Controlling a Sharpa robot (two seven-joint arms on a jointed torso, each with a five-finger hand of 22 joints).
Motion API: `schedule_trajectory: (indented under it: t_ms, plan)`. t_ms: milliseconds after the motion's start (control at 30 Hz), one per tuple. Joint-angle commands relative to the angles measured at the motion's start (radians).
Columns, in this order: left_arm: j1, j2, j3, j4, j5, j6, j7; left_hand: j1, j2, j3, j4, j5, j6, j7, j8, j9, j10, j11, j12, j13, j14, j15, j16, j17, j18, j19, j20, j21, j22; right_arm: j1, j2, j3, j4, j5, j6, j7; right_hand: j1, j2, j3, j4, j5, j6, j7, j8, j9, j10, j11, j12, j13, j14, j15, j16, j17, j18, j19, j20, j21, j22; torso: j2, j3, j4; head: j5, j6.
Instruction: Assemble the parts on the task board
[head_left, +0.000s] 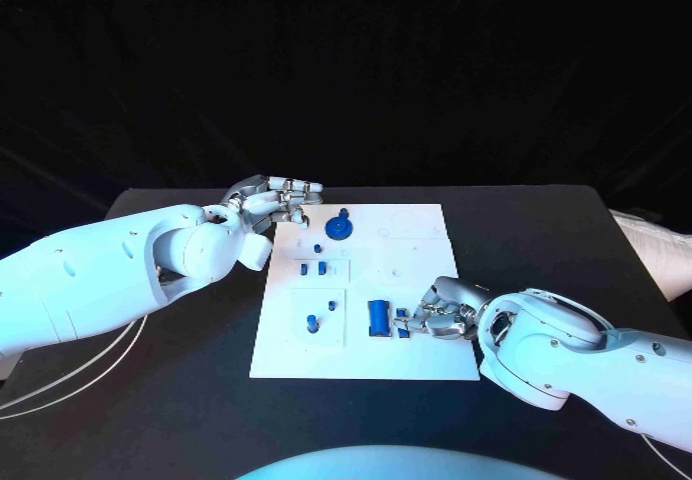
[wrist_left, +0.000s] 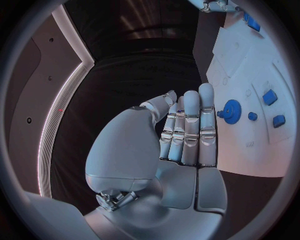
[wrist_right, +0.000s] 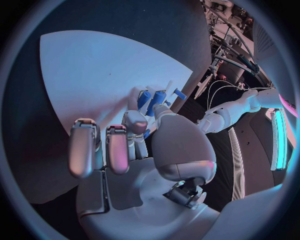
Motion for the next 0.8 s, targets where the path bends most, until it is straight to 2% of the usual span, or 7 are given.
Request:
schedule_trajectory:
  t_ms: [33,200,267,367,567,700,800]
  plan:
    - [0.001,0.000,0.001,0.003,-0.004,0.020,0.002,0.001,0.008,-0.004,-0.002,0.003,-0.007,-0.002,0.007,0.000,-0.008,-0.002,0.005,0.002,-0.004,0.001,-0.001,-0.001,0.012,0.006,0.001,-0.003,-0.001,-0.001,-0.011,0.000,0.008,-0.024,0.028,0.028,0.016,-0.013,-0.022,-0.001,-0.043,-0.001,0.001,0.000,0.002,-0.003,0.004,-0.011,-0.002,0.075,-0.005,0.000,0.106,-0.006,0.003,0.001,-0.002,-0.003,0.000,0.0005,-0.0009,0.002,0.002]
    - [0.001,-0.001,0.001,0.002,-0.004,0.020,0.002,0.001,0.008,-0.004,-0.002,0.003,-0.007,-0.002,0.007,0.000,-0.008,-0.002,0.005,0.002,-0.004,0.001,-0.001,-0.001,0.012,0.006,0.001,-0.003,-0.001,-0.001,-0.029,0.000,0.015,-0.023,0.072,0.040,0.052,-0.014,-0.057,-0.011,-0.113,-0.006,0.003,-0.001,0.005,-0.008,0.005,-0.023,-0.004,0.074,-0.003,-0.003,0.103,-0.005,-0.001,0.002,-0.006,-0.008,-0.001,-0.0002,-0.0019,-0.002,0.004]
    - [0.001,-0.001,0.001,0.002,-0.004,0.020,0.002,0.001,0.008,-0.004,-0.002,0.003,-0.007,-0.002,0.007,0.000,-0.008,-0.001,0.006,0.002,-0.004,0.001,-0.001,-0.001,0.012,0.006,0.001,-0.004,-0.001,-0.001,-0.031,0.000,0.015,-0.022,0.080,0.041,0.068,-0.012,-0.063,-0.016,-0.121,-0.006,0.003,-0.001,0.006,-0.008,0.005,-0.025,-0.004,0.074,-0.003,-0.003,0.102,-0.005,-0.001,0.002,-0.006,-0.008,0.000,0.0000,-0.0023,-0.003,0.006]
    - [0.001,0.000,0.001,0.002,-0.004,0.021,0.002,0.000,0.008,-0.004,-0.001,0.003,-0.008,-0.002,0.007,0.000,-0.009,-0.001,0.007,0.002,-0.005,0.001,-0.001,-0.002,0.012,0.006,0.002,-0.004,-0.001,-0.001,-0.032,0.000,0.010,-0.021,0.087,0.040,0.092,-0.001,-0.068,-0.025,-0.126,-0.007,0.003,0.000,0.008,-0.008,0.005,-0.024,-0.001,0.074,-0.003,-0.002,0.104,-0.005,0.000,0.002,-0.005,-0.006,0.000,0.0006,-0.0025,-0.003,0.006]
    - [0.001,0.001,0.001,0.001,-0.004,0.022,0.002,0.000,0.008,-0.004,-0.001,0.003,-0.008,-0.002,0.007,0.000,-0.009,-0.001,0.007,0.002,-0.005,0.001,-0.001,-0.002,0.012,0.006,0.002,-0.004,-0.001,-0.001,-0.021,0.000,-0.003,-0.021,0.091,0.030,0.117,0.016,-0.074,-0.034,-0.126,-0.006,0.003,0.000,0.009,-0.006,0.005,-0.023,0.002,0.074,-0.003,-0.001,0.105,-0.006,0.000,0.002,-0.004,-0.004,0.000,-0.0005,0.0003,-0.010,0.005]
    - [0.001,0.002,0.001,0.000,-0.004,0.021,0.002,0.000,0.008,-0.004,-0.001,0.003,-0.008,-0.002,0.007,0.000,-0.009,-0.001,0.007,0.002,-0.005,0.001,-0.001,-0.002,0.012,0.006,0.002,-0.004,-0.001,-0.001,-0.007,0.000,-0.025,-0.011,0.092,0.016,0.123,0.034,-0.075,-0.033,-0.124,-0.006,0.003,0.000,0.010,-0.005,0.005,-0.023,0.004,0.075,-0.003,-0.001,0.106,-0.006,0.001,0.002,-0.004,-0.003,0.000,0.0001,-0.0002,-0.011,0.005]
    - [0.001,0.003,0.001,0.000,-0.004,0.021,0.002,0.000,0.008,-0.004,-0.001,0.003,-0.008,-0.002,0.007,0.000,-0.009,-0.001,0.007,0.002,-0.005,0.001,-0.001,-0.002,0.012,0.006,0.002,-0.004,-0.001,-0.001,0.004,0.000,-0.043,0.003,0.101,0.011,0.124,0.053,-0.078,-0.027,-0.108,-0.007,0.003,0.000,0.011,-0.005,0.005,-0.024,0.005,0.074,-0.003,-0.001,0.105,-0.006,0.001,0.002,-0.004,-0.003,0.000,-0.0013,0.0000,-0.011,0.005]
